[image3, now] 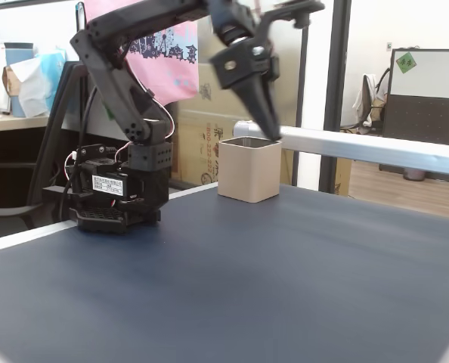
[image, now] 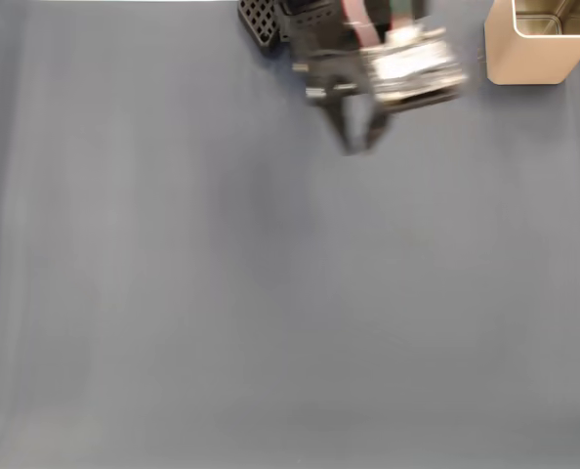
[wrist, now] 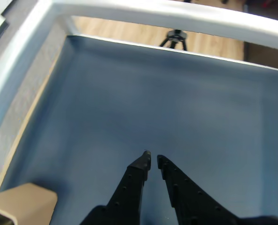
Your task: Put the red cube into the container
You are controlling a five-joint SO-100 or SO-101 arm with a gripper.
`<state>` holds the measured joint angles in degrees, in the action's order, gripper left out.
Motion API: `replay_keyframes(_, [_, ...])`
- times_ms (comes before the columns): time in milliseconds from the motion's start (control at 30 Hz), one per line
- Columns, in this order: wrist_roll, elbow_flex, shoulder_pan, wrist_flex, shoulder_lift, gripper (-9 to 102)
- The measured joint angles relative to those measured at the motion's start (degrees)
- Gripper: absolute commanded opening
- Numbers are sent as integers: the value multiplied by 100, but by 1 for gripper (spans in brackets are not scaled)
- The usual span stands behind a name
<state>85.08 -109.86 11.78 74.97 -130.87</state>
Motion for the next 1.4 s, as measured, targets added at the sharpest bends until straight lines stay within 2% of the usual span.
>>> replay_keyframes(133, [158, -1072, -932, -642, -800, 0])
replay_keyframes(300, [308, -2522, -1556, -1213, -2101, 0])
replay_keyframes(667, [492, -5414, -1986, -1345, -4500, 0])
replay_keyframes(933, [633, -6460, -1898, -896, -5353, 0])
replay_keyframes(1400, [650, -6653, -1881, 97, -5476, 0])
